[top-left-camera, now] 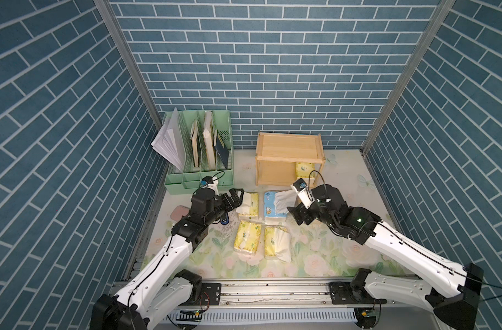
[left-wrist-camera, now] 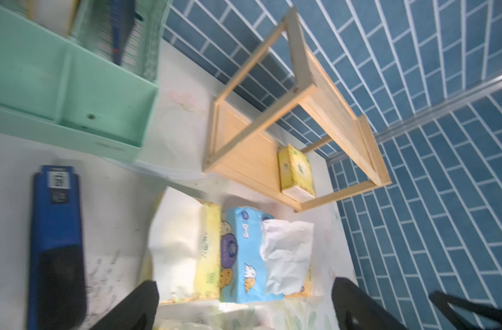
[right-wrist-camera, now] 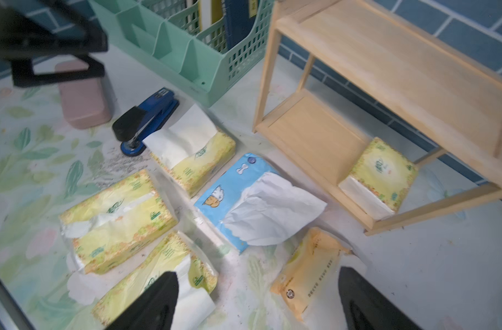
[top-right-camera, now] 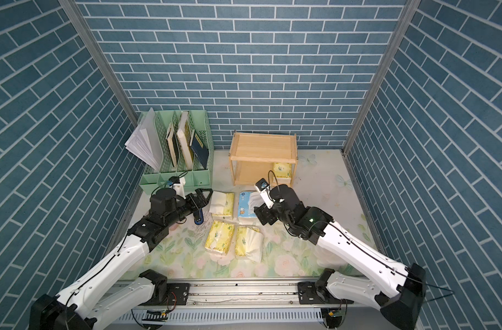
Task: Remove the tissue boxes from the shelf
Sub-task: Pick up a box of tissues from the shelf.
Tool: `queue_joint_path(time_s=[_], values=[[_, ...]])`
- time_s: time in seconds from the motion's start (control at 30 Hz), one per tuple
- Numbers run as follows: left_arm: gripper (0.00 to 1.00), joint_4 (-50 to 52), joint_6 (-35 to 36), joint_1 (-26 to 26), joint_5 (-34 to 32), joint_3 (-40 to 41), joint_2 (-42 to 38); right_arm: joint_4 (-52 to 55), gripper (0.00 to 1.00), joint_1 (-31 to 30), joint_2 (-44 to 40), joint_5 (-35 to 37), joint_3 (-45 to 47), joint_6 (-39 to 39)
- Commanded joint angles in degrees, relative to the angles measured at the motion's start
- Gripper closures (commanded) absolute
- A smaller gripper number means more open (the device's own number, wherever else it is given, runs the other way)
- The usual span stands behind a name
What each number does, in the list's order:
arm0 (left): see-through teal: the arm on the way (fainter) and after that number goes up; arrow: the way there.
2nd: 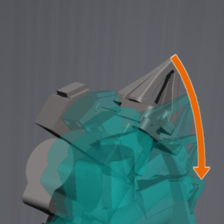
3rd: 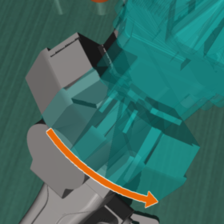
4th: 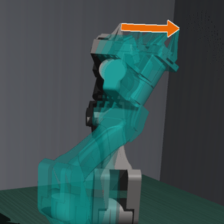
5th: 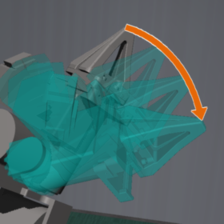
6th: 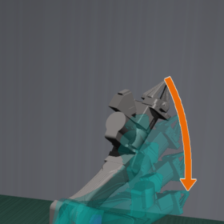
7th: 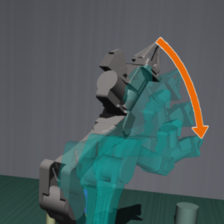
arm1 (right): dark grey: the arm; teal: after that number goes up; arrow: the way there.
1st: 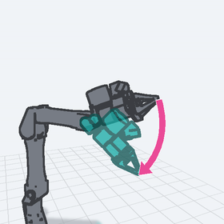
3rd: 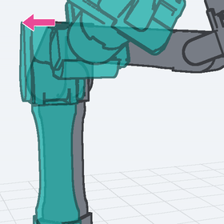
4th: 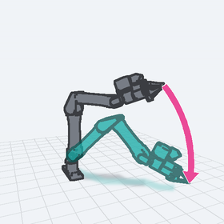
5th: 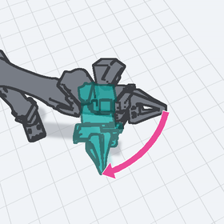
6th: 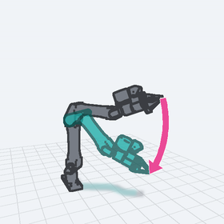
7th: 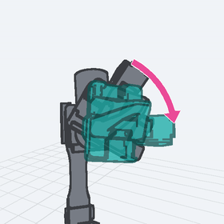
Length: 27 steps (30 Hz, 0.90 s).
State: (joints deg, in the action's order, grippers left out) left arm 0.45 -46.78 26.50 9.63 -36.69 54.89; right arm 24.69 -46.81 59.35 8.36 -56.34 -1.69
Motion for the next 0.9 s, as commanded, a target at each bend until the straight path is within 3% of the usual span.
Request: queue_joint_path(time_s=[0.0,0.2,0.4,0.57,0.87], values=[[0.00,-5.63,-3.09,6.35,-4.97,-1.59,3.18,-5.58,0.06,7.29,-4.36,-5.19,3.23,-3.31],[0.01,-12.59,-4.35,15.37,-9.06,-7.84,14.49,-9.97,0.00,24.07,-10.25,-14.62,9.83,-8.20],[0.06,-18.87,-5.48,18.63,-10.00,-14.58,25.96,-12.86,0.00,35.98,-14.52,-20.99,15.52,-13.90],[0.10,-25.01,-6.56,19.00,-11.41,-16.93,33.56,-14.42,0.00,39.00,-18.04,-20.28,17.83,-17.11],[0.10,-39.19,-11.09,19.29,-10.28,-21.01,46.46,-14.08,0.00,39.08,-22.25,-16.83,17.76,-18.85]])
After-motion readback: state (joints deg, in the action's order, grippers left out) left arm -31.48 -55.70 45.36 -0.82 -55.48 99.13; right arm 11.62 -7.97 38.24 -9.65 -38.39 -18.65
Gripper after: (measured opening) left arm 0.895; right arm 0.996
